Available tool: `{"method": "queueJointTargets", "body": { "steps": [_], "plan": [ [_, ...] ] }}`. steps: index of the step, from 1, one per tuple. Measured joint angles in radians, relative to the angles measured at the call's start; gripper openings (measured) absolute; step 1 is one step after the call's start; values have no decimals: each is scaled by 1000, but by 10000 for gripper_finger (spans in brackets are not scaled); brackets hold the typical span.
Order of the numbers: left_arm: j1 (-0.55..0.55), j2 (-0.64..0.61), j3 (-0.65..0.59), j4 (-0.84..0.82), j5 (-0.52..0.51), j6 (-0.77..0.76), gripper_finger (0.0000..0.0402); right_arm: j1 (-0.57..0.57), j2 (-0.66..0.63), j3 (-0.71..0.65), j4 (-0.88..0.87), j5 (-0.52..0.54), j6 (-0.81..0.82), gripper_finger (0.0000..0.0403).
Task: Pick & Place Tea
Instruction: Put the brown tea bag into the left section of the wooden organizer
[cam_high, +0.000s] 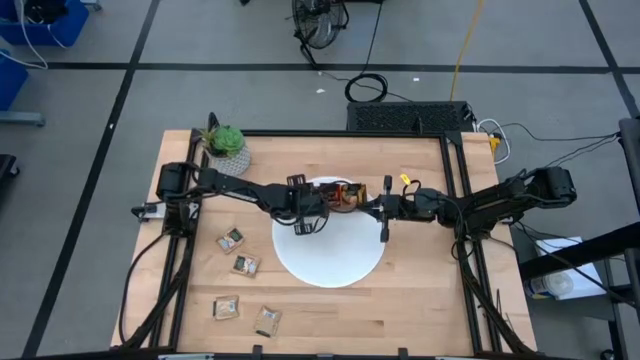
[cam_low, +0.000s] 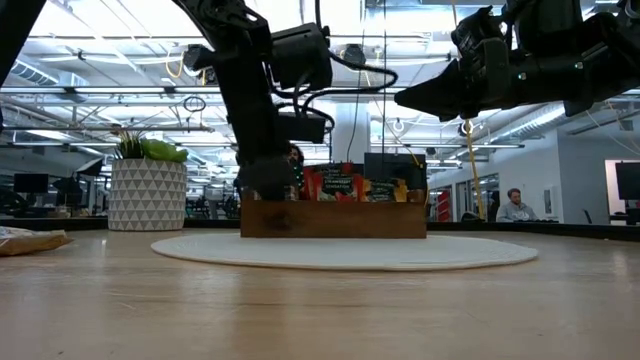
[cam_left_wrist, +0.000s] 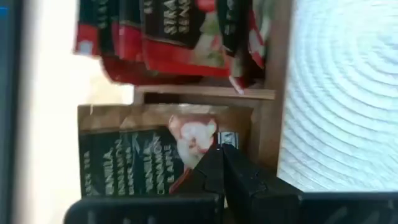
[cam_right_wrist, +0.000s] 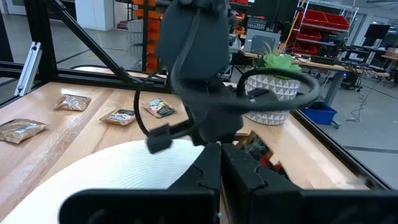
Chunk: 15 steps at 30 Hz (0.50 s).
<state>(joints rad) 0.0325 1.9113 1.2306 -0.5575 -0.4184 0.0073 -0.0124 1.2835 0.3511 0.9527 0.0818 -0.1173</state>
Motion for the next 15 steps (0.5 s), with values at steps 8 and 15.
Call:
{"method": "queueJointTargets", "body": {
  "steps": [8,15],
  "plan": [
    [50,2,0,-23,132,-13,4,0,0,0,6,0,0,0],
    [88,11,2,-15,265,7,3,0,0,0,6,0,0,0]
  ]
}}
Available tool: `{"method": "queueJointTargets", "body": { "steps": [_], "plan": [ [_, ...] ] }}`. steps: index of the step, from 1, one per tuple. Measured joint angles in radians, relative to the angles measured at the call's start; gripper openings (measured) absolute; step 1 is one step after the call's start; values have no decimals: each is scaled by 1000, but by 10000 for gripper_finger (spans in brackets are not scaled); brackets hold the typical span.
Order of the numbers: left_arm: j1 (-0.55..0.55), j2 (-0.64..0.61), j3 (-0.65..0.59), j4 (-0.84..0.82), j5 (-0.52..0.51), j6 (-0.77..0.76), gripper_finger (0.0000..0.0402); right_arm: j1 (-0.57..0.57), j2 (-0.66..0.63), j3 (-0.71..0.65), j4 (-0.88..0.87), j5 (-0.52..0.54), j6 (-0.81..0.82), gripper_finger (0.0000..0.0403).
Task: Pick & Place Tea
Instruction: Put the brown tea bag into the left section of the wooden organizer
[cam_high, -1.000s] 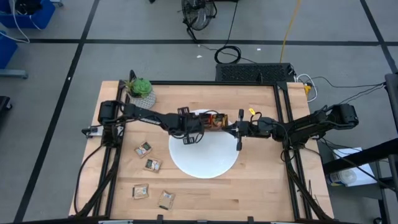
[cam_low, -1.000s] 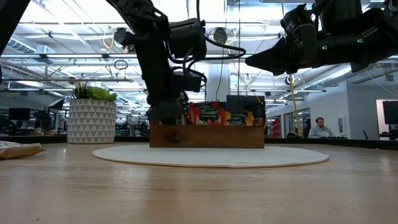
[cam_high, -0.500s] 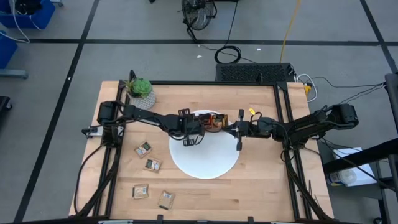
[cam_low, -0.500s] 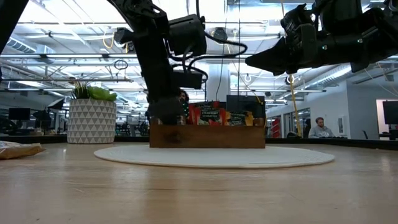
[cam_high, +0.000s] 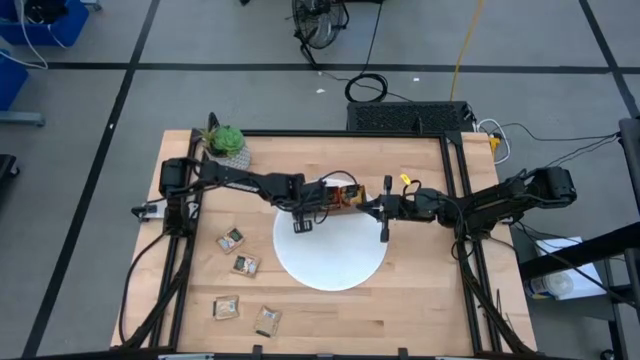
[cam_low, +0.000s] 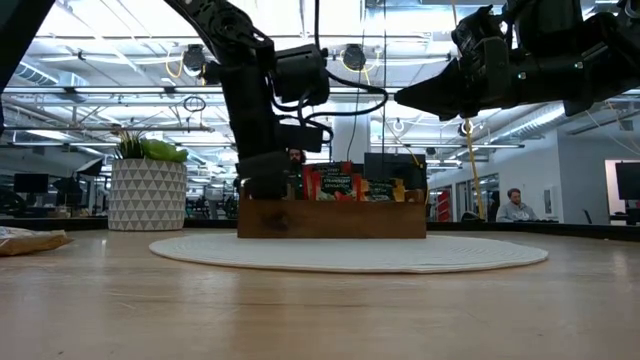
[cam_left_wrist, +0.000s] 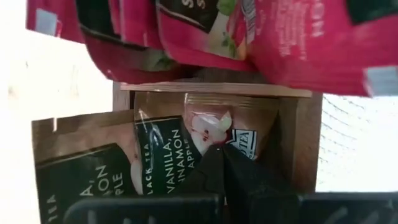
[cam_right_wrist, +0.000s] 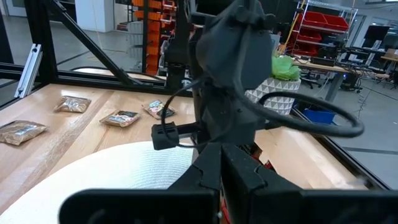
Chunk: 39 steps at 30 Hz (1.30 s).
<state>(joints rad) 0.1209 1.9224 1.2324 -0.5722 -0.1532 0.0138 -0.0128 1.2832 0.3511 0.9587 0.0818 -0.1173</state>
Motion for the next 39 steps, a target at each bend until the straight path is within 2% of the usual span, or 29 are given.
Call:
{"method": "queueJointTargets", "body": {
  "steps": [7,14,31,39],
  "plan": [
    [15,37,3,14,1,-24,5,0,0,0,-1,0,0,0],
    [-35,36,-2,16,-221,-23,9,0,0,0,-1,0,0,0],
    [-119,25,-4,17,-475,-21,8,0,0,0,1,0,0,0],
    [-123,23,-3,18,-485,-19,7,0,0,0,1,0,0,0]
  ]
}}
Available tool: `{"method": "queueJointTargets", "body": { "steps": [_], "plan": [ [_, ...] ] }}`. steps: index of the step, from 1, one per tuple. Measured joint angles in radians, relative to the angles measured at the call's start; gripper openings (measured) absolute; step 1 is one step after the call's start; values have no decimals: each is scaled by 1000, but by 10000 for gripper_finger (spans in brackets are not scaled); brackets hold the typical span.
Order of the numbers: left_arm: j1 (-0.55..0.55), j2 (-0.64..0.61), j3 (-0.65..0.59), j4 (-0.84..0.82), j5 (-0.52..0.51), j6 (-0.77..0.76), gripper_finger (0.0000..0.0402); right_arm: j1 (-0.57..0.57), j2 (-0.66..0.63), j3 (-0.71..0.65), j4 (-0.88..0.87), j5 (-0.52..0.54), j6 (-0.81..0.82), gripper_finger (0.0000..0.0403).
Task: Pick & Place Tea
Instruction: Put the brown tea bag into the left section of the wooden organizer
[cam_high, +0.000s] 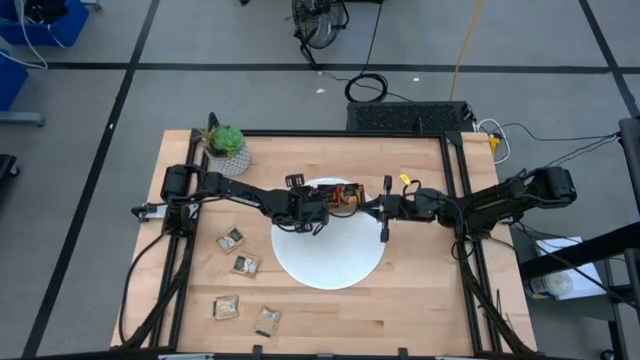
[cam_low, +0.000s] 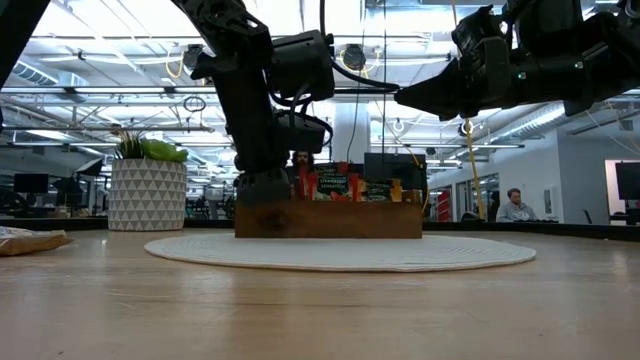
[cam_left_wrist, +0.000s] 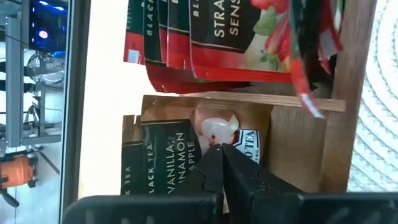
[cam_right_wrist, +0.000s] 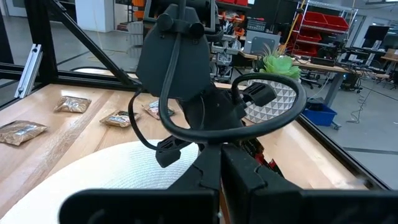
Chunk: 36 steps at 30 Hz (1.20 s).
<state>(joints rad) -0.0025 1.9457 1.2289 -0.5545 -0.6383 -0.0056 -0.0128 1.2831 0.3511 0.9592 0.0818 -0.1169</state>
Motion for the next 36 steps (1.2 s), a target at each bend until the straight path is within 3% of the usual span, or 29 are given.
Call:
{"method": "queueJointTargets", "body": {
  "steps": [8,18,24,27,30,32,36],
  "plan": [
    [-6,0,1,-5,-116,-3,4,0,0,0,0,0,0,0],
    [-19,-2,2,-4,-128,1,5,0,0,0,0,0,0,0],
    [-40,-4,2,-7,-206,41,10,0,0,0,0,0,0,0],
    [-68,-36,27,-75,-253,57,4,0,0,0,0,0,0,0],
    [-94,-108,57,-144,-298,-20,9,0,0,0,0,0,0,0],
    [-105,-178,59,-194,-270,-91,21,0,0,0,-2,0,0,0],
    [-114,-306,59,-340,-108,-283,55,0,0,0,-3,0,0,0]
  ]
}}
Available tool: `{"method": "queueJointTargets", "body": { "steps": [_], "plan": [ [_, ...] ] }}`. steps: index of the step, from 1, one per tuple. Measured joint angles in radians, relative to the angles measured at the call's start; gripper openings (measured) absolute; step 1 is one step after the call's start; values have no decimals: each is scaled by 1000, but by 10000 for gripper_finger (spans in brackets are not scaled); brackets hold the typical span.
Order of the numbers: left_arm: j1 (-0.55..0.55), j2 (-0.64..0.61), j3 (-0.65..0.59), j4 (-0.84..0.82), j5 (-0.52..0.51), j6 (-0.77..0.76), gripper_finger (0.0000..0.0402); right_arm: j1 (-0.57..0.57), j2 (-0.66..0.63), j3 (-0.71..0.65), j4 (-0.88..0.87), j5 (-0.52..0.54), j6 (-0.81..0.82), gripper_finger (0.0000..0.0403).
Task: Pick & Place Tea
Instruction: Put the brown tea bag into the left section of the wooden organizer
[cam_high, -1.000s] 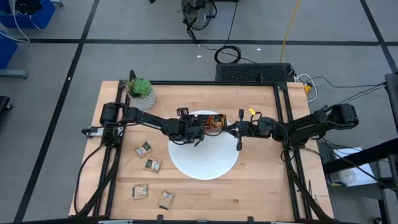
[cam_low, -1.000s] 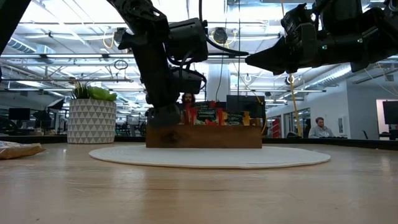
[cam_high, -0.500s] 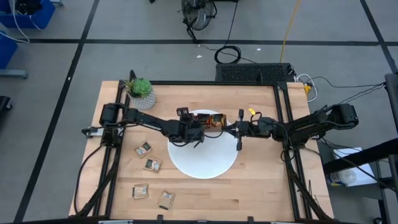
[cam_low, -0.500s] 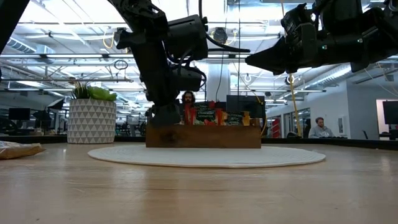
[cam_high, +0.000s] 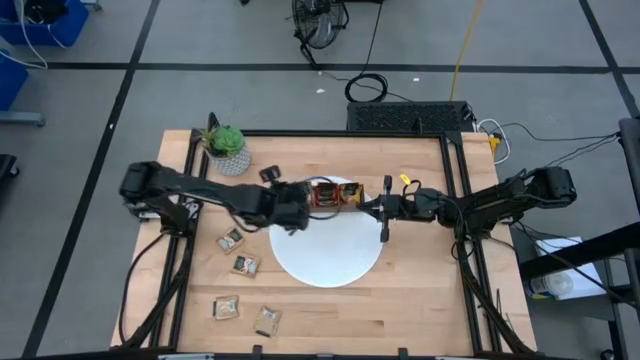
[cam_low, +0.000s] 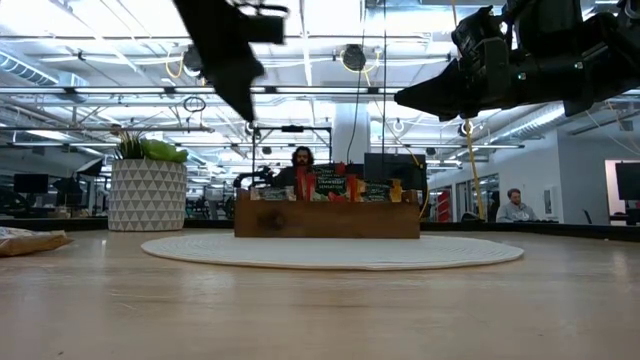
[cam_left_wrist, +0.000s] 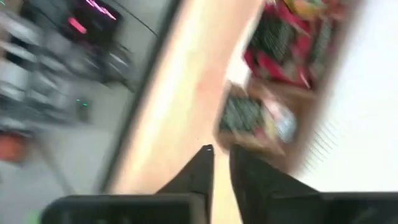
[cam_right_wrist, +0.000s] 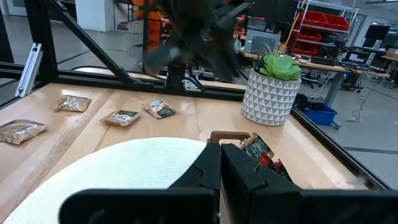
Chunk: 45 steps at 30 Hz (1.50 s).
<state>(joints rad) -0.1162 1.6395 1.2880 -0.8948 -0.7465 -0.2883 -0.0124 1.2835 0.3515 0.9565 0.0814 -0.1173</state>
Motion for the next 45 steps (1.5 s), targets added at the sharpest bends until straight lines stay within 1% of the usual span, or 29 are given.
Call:
{"method": "queueJointTargets", "body": {
  "steps": [4,7,9,11,14,17,18,20,22,26,30,33,38,42,45],
  "plan": [
    [-21,-96,-1,-192,219,-212,117,0,0,0,0,-2,-2,0],
    [-61,-120,-1,-326,381,-364,171,1,0,0,1,-3,-3,0],
    [-101,-121,-3,-398,422,-459,203,1,0,0,1,-3,-10,0],
    [-141,-122,-24,-419,432,-523,229,1,0,0,0,-3,-18,0],
    [-187,-121,-91,-422,441,-640,260,1,0,0,-4,-4,-21,0],
    [-216,-134,-181,-411,501,-738,280,1,0,0,-4,-5,-13,0],
    [-222,-136,-216,-388,538,-753,284,1,0,0,-4,-6,-10,0],
    [-229,-135,-290,-340,643,-761,290,1,0,0,-4,-6,-8,0],
    [-229,-134,-360,-331,711,-768,291,1,0,0,-4,-6,-8,0],
    [-203,-139,-482,-330,759,-762,287,1,0,0,3,-7,0,0],
    [-158,-179,-572,-290,798,-703,287,1,0,0,3,-7,1,0],
    [-110,-227,-625,-243,811,-673,286,2,0,0,3,-8,1,0],
    [-42,-309,-716,-91,900,-627,285,2,0,0,3,-8,1,0],
    [-10,-337,-775,-4,958,-607,285,2,0,0,3,-8,1,0],
    [6,-337,-808,16,985,-608,285,2,0,0,3,-8,0,0]
  ]
}}
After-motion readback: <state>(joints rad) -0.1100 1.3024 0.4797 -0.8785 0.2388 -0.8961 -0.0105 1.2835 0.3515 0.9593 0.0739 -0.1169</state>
